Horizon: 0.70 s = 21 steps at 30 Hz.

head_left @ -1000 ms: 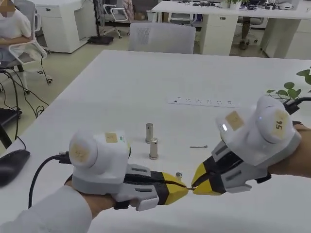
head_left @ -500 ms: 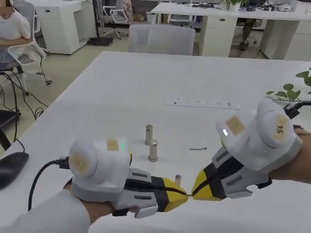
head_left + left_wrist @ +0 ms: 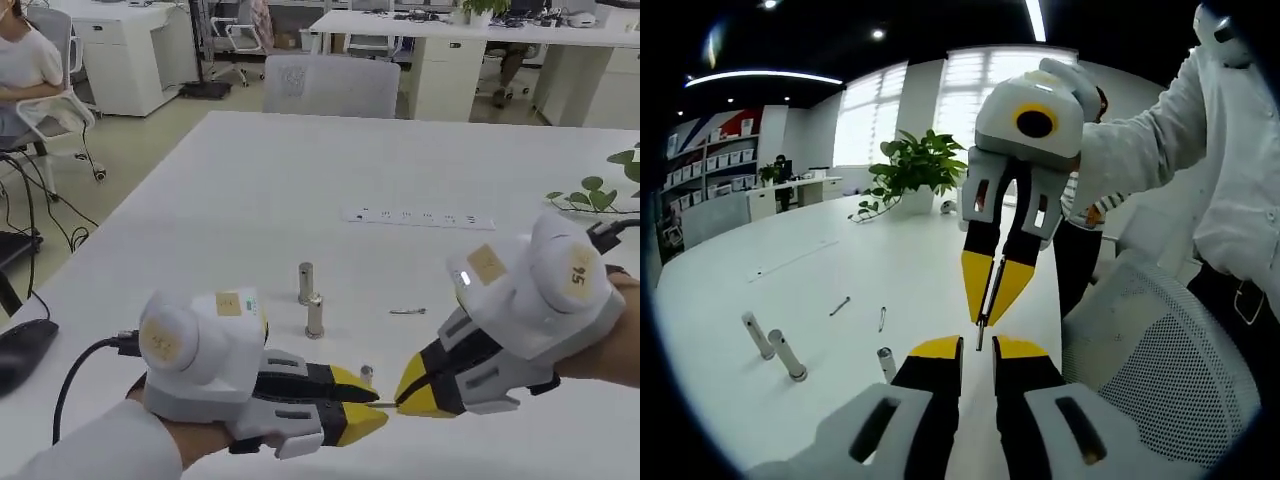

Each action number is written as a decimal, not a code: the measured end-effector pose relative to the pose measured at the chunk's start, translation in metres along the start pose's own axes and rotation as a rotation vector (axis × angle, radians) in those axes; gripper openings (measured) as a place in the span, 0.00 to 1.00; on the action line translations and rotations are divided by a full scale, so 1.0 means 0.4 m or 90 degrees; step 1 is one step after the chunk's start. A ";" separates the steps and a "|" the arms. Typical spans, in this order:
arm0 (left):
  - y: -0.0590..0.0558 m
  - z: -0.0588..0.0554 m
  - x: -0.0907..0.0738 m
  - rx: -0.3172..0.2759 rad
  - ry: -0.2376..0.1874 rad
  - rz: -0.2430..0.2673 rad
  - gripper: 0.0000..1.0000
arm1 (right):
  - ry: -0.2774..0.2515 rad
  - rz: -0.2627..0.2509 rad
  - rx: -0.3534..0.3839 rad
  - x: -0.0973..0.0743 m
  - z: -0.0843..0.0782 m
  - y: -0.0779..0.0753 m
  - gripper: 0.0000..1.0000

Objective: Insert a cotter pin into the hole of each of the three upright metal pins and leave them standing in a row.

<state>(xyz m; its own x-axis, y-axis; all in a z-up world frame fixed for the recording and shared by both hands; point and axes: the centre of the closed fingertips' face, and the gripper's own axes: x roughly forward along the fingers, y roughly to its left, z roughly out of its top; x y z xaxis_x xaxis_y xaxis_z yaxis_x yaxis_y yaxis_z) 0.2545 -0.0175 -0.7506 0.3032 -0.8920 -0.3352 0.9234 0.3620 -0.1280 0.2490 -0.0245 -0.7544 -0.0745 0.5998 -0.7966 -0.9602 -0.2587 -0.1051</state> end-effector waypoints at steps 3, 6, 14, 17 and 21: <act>0.016 -0.011 -0.005 -0.003 0.002 0.016 0.14 | 0.002 -0.004 0.004 -0.002 -0.006 -0.003 0.03; 0.038 -0.026 -0.011 -0.012 0.002 0.038 0.19 | 0.004 -0.009 0.010 -0.004 -0.015 -0.004 0.03; 0.112 -0.064 -0.014 -0.015 0.016 0.092 0.29 | 0.013 -0.027 0.028 -0.014 -0.043 -0.011 0.03; 0.133 -0.074 -0.008 0.000 0.032 0.102 0.29 | 0.018 -0.034 0.034 -0.019 -0.052 -0.015 0.03; 0.160 -0.097 0.004 0.022 0.052 0.108 0.29 | 0.024 -0.045 0.048 -0.025 -0.065 -0.020 0.03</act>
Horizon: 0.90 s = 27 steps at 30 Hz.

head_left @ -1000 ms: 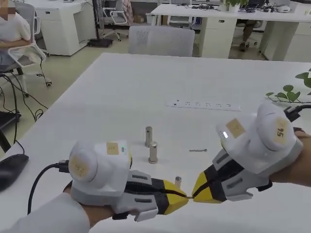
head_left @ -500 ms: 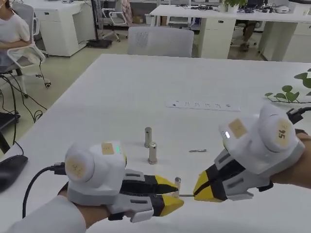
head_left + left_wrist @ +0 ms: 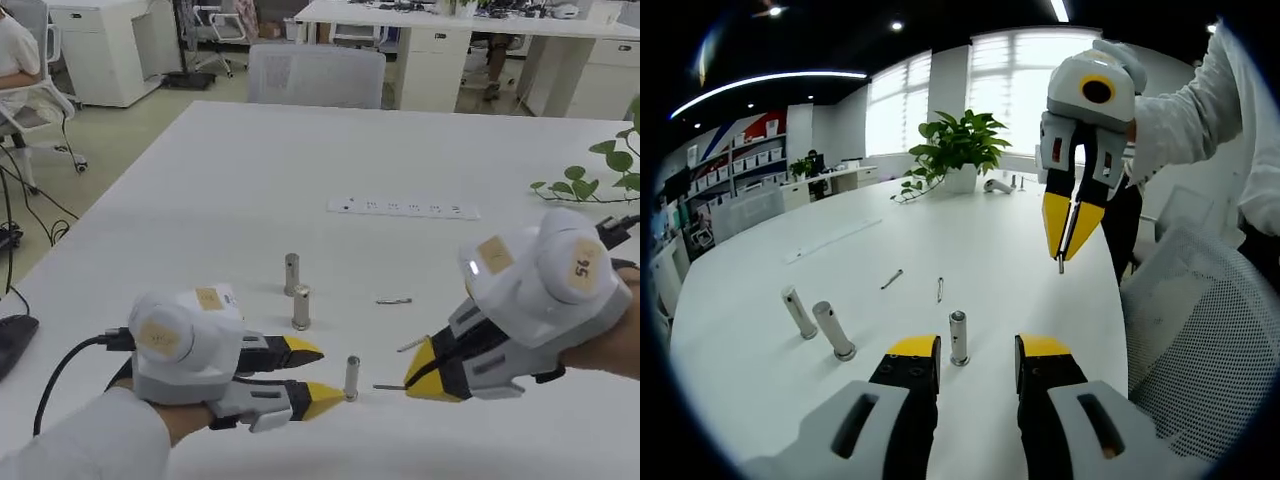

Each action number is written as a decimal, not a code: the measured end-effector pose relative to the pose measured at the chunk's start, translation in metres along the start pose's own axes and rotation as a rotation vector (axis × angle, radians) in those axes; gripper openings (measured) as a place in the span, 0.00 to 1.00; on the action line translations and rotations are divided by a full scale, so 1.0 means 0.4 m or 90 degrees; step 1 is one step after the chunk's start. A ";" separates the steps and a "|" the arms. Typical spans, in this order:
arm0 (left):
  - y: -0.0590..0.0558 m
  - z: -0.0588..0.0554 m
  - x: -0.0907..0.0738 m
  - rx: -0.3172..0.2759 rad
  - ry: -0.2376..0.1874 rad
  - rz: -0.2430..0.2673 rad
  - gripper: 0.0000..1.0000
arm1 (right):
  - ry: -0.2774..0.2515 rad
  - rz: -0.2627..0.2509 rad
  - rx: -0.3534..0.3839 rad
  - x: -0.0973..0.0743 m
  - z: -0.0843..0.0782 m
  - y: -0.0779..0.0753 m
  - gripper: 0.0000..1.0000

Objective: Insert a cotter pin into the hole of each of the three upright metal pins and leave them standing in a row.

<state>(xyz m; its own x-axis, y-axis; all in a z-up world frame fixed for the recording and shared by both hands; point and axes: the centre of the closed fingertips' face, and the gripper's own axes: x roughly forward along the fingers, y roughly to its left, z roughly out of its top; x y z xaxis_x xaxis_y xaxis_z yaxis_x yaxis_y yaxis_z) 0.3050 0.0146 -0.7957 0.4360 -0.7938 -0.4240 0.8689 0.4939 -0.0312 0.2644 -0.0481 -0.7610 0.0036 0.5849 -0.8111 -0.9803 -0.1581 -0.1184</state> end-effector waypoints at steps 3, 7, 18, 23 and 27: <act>0.012 -0.032 0.018 0.017 0.022 -0.010 0.28 | 0.007 -0.006 0.011 -0.003 -0.012 -0.002 0.03; 0.018 -0.052 0.038 0.044 0.034 -0.027 0.27 | 0.012 -0.007 0.023 -0.005 -0.026 0.001 0.03; 0.038 -0.089 0.097 0.104 0.042 -0.078 0.23 | 0.027 -0.003 0.058 -0.003 -0.055 0.008 0.03; 0.036 -0.092 0.110 0.106 0.028 -0.090 0.20 | 0.030 -0.002 0.067 0.002 -0.057 0.005 0.03; 0.033 -0.080 0.123 0.089 0.000 -0.096 0.18 | 0.034 0.000 0.075 0.005 -0.060 0.003 0.03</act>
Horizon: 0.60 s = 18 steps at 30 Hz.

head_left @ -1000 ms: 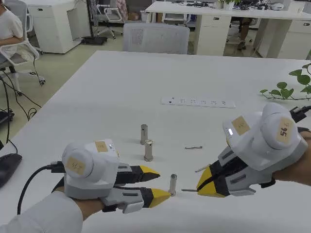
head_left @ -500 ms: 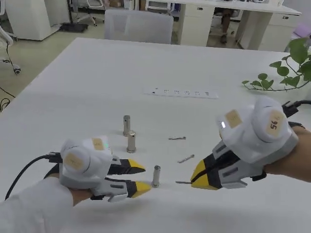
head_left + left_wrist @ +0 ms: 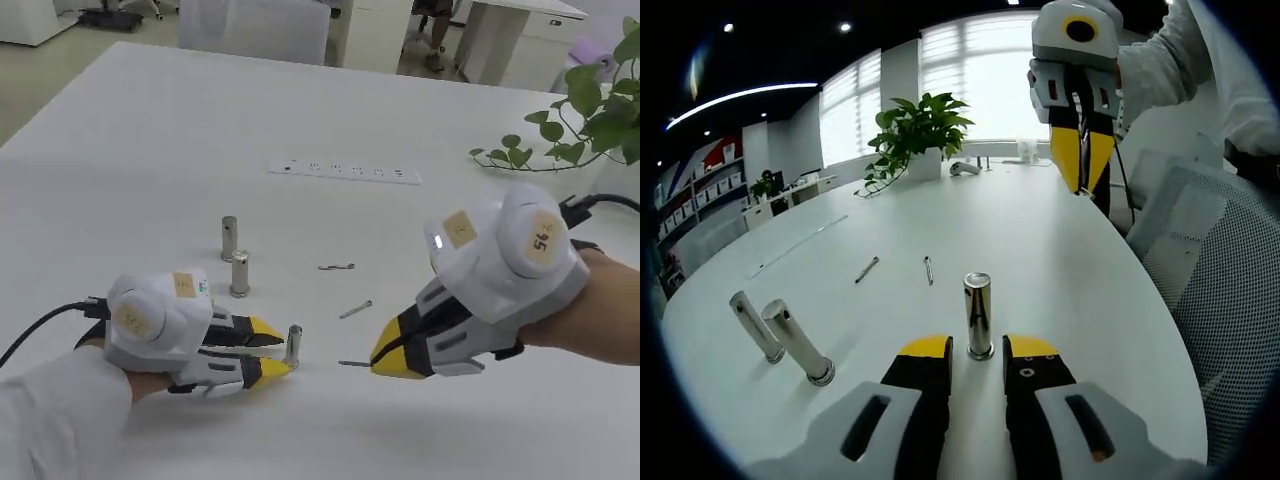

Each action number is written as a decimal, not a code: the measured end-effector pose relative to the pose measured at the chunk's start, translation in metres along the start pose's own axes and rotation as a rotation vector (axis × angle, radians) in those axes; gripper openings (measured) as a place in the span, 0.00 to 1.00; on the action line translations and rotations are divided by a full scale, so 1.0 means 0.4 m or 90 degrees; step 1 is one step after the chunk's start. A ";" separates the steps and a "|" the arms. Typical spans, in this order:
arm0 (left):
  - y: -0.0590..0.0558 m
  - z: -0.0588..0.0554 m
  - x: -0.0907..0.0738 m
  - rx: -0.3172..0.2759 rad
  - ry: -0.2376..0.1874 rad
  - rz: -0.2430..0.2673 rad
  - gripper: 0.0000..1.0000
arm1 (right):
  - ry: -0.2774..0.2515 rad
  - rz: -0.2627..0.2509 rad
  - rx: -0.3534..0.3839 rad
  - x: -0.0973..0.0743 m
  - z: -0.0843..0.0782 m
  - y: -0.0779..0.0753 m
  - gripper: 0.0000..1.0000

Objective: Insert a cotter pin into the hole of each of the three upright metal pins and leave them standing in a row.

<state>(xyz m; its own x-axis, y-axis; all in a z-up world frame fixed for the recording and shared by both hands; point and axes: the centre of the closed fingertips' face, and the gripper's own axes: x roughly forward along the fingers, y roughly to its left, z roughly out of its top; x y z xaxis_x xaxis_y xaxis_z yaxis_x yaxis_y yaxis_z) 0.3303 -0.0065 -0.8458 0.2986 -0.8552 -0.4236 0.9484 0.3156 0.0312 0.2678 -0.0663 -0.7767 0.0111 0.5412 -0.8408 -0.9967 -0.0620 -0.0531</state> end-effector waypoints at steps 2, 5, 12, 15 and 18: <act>-0.002 0.001 0.007 0.001 -0.006 -0.004 0.16 | 0.003 0.001 0.004 0.001 -0.002 -0.001 0.03; -0.001 -0.011 0.019 0.004 -0.007 -0.007 0.13 | 0.006 0.001 0.009 0.002 -0.005 -0.002 0.03; -0.010 -0.010 0.032 0.001 -0.016 0.002 0.09 | 0.007 0.000 0.019 0.008 -0.002 -0.005 0.03; -0.009 -0.009 0.030 -0.007 -0.019 0.015 0.07 | 0.004 -0.003 0.022 0.013 0.004 -0.009 0.03; -0.012 -0.006 0.029 -0.023 -0.029 0.034 0.07 | 0.004 -0.009 0.030 0.019 0.008 -0.015 0.03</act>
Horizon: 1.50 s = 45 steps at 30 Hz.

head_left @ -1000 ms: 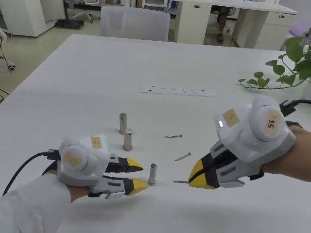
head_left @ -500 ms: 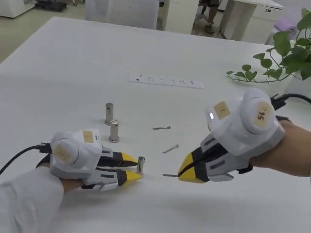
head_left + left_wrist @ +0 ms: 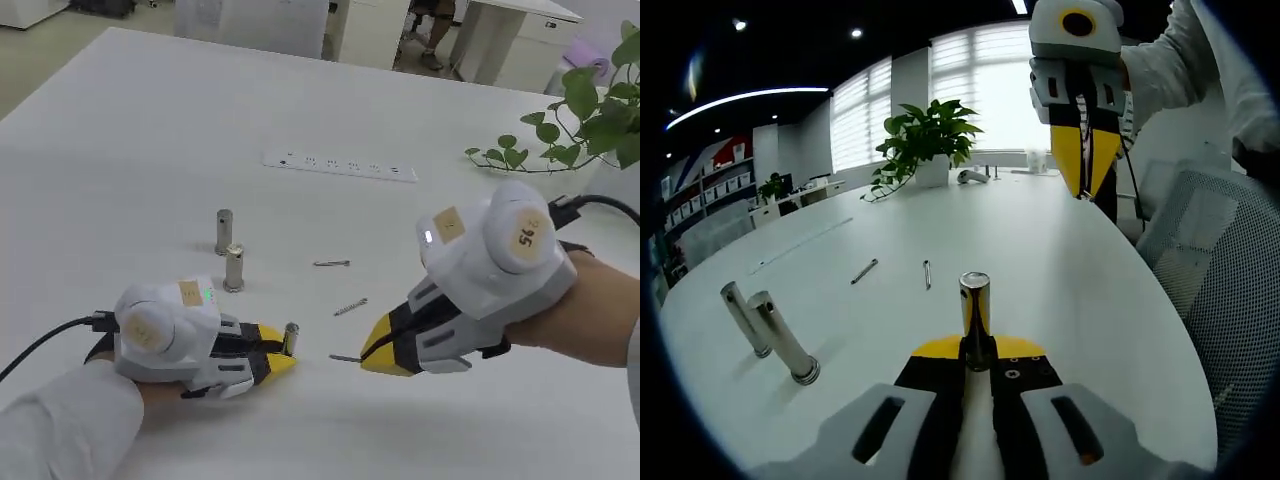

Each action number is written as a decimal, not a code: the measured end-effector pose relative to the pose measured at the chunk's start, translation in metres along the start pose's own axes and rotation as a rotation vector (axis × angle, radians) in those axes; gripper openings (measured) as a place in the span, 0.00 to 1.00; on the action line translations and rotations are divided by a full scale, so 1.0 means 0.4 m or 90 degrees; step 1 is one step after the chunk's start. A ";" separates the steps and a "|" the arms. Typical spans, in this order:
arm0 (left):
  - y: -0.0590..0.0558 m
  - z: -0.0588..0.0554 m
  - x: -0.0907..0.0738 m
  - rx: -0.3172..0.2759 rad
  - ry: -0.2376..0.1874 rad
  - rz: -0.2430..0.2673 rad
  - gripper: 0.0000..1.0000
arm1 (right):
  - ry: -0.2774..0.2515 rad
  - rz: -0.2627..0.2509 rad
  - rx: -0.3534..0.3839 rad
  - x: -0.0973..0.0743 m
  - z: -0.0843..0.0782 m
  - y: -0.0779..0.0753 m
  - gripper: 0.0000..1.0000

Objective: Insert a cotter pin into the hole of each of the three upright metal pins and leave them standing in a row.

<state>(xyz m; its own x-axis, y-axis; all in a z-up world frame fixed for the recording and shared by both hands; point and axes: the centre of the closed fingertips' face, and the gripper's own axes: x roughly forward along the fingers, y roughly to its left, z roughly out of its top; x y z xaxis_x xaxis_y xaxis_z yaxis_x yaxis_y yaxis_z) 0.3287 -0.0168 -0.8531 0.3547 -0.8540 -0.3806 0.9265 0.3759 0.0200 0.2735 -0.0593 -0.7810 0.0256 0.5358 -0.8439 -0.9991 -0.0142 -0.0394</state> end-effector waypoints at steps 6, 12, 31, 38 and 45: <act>-0.014 0.005 0.000 -0.018 -0.003 0.017 0.07 | 0.004 -0.018 0.022 0.006 0.003 -0.016 0.03; -0.017 0.008 0.001 -0.037 -0.012 0.037 0.07 | 0.020 -0.034 0.039 0.015 0.000 -0.035 0.03; -0.009 0.004 0.006 -0.037 -0.012 0.092 0.06 | 0.037 -0.060 0.104 0.053 -0.008 -0.076 0.03; -0.004 0.004 0.008 -0.038 -0.015 0.094 0.06 | 0.051 -0.058 0.113 0.071 -0.013 -0.082 0.03; -0.001 0.003 0.009 -0.038 -0.015 0.099 0.06 | 0.064 -0.055 0.126 0.086 -0.018 -0.088 0.03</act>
<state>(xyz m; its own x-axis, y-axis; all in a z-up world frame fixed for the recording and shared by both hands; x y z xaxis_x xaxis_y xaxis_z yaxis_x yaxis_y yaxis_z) 0.3298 -0.0206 -0.8535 0.4969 -0.7917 -0.3553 0.8511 0.5245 0.0216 0.3098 -0.0464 -0.8123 0.1045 0.4417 -0.8911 -0.9799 0.1991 -0.0163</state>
